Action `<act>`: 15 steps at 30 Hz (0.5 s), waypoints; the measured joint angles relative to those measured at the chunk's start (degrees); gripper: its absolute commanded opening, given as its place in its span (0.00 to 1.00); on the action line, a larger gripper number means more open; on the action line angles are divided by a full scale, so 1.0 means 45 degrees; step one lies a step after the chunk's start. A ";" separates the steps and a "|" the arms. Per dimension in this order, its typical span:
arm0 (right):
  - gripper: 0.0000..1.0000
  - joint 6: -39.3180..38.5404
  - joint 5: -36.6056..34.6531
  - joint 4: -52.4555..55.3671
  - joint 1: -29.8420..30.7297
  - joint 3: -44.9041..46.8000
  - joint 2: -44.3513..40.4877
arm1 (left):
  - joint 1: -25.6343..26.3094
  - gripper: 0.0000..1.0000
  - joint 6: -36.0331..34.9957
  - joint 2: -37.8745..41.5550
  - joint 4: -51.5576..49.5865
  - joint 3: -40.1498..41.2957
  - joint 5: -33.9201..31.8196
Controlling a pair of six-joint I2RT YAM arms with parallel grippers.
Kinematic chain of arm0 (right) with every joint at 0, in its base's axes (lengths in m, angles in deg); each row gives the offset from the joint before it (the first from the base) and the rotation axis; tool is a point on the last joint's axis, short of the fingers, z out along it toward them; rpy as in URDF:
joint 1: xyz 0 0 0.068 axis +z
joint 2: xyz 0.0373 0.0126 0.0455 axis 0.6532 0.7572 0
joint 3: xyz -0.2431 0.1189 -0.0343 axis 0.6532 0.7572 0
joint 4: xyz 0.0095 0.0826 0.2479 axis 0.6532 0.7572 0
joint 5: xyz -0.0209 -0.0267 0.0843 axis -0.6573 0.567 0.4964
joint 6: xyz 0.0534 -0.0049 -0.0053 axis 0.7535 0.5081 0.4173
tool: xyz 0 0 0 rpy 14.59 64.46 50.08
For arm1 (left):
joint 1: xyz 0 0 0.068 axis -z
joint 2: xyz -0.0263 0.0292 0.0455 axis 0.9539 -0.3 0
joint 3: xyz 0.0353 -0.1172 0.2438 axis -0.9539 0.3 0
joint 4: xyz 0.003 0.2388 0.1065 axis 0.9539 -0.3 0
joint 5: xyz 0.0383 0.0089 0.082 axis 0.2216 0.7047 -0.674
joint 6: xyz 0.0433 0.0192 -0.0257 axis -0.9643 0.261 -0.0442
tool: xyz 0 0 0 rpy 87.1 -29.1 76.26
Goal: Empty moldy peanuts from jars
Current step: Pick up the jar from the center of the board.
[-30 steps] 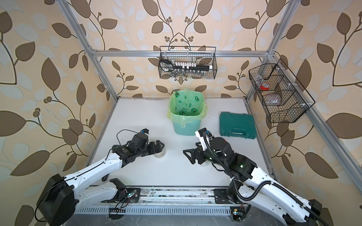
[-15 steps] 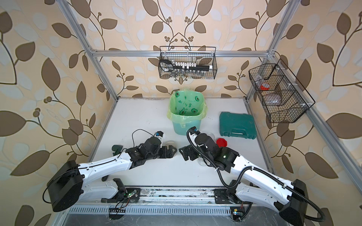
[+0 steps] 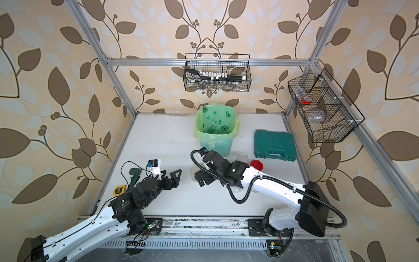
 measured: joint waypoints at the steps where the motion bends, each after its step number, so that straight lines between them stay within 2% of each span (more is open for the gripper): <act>1: 0.99 0.0005 -0.0039 0.0049 0.0170 -0.0238 0.0515 | 0.0000 0.99 0.0024 0.0000 -0.0165 0.0010 -0.0204; 6: 0.99 0.0058 -0.0291 0.0175 0.0578 -0.1015 0.2361 | 0.0000 0.99 0.0078 0.0000 -0.0607 0.0010 -0.0602; 15: 0.99 0.0311 -0.0967 0.0578 0.0505 -0.2395 0.4065 | 0.0000 0.99 0.0078 0.0656 -0.1015 0.0010 -0.0928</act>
